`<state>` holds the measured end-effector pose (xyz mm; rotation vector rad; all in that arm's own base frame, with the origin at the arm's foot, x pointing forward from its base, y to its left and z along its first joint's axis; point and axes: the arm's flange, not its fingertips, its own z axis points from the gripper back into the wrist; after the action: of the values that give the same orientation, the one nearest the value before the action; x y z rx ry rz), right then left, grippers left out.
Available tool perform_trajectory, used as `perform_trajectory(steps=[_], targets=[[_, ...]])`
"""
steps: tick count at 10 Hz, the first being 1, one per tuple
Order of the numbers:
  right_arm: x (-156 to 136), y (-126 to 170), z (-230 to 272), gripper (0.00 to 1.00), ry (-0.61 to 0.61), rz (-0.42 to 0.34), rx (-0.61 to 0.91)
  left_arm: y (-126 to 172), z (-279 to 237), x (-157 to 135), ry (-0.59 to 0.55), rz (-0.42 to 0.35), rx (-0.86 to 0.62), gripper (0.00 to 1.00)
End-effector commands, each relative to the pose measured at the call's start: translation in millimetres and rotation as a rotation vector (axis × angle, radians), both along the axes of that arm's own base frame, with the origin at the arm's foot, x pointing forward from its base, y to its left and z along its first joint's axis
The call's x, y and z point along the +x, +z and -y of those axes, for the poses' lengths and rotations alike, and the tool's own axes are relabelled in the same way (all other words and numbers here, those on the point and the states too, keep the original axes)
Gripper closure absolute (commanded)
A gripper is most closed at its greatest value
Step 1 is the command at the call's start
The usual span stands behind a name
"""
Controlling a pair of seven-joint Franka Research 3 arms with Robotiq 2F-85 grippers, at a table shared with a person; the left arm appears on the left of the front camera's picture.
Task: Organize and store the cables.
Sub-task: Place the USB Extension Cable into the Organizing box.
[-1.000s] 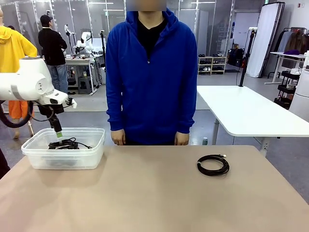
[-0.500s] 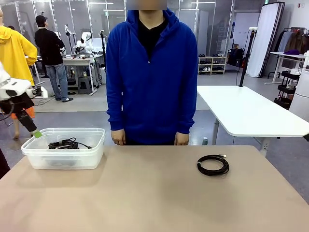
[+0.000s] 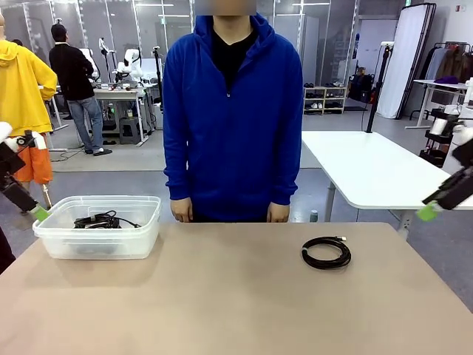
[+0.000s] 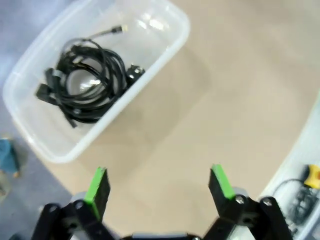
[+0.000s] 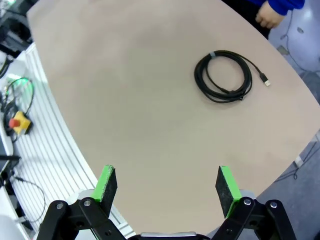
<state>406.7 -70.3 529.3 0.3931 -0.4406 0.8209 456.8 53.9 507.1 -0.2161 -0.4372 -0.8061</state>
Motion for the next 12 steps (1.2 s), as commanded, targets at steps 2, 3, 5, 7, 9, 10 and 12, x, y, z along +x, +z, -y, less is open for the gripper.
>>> perform_trajectory(steps=[2, 3, 5, 7, 9, 10, 12], targets=[[15.0, -13.9, -30.7, 0.00, -0.134, -0.005, -0.105, -12.1, -3.1, -9.8, -0.069, 0.043, -0.085, 0.00], [12.7, -6.3, -17.2, 0.00, -0.052, 0.000, -0.026, -4.1, 0.0, -8.4, 0.008, 0.008, -0.036, 0.00], [12.7, -6.3, -17.2, 0.00, -0.052, 0.000, -0.026, -4.1, 0.0, -8.4, 0.008, 0.008, -0.036, 0.00], [12.7, -6.3, -17.2, 0.00, -0.052, 0.000, -0.026, -4.1, 0.0, -8.4, 0.008, 0.008, -0.036, 0.00], [12.4, -8.7, -15.9, 0.00, -0.078, -0.002, -0.018, -4.1, 0.0, -8.4, 0.008, 0.008, -0.036, 0.00], [50.5, -13.7, -42.2, 0.00, -0.279, -0.075, -0.060, -4.1, 0.0, -8.4, 0.008, 0.008, -0.036, 0.00], [104.8, -15.3, -95.7, 0.00, -0.407, -0.154, -0.120, -4.1, 0.0, -8.4, 0.008, 0.008, -0.036, 0.00]])
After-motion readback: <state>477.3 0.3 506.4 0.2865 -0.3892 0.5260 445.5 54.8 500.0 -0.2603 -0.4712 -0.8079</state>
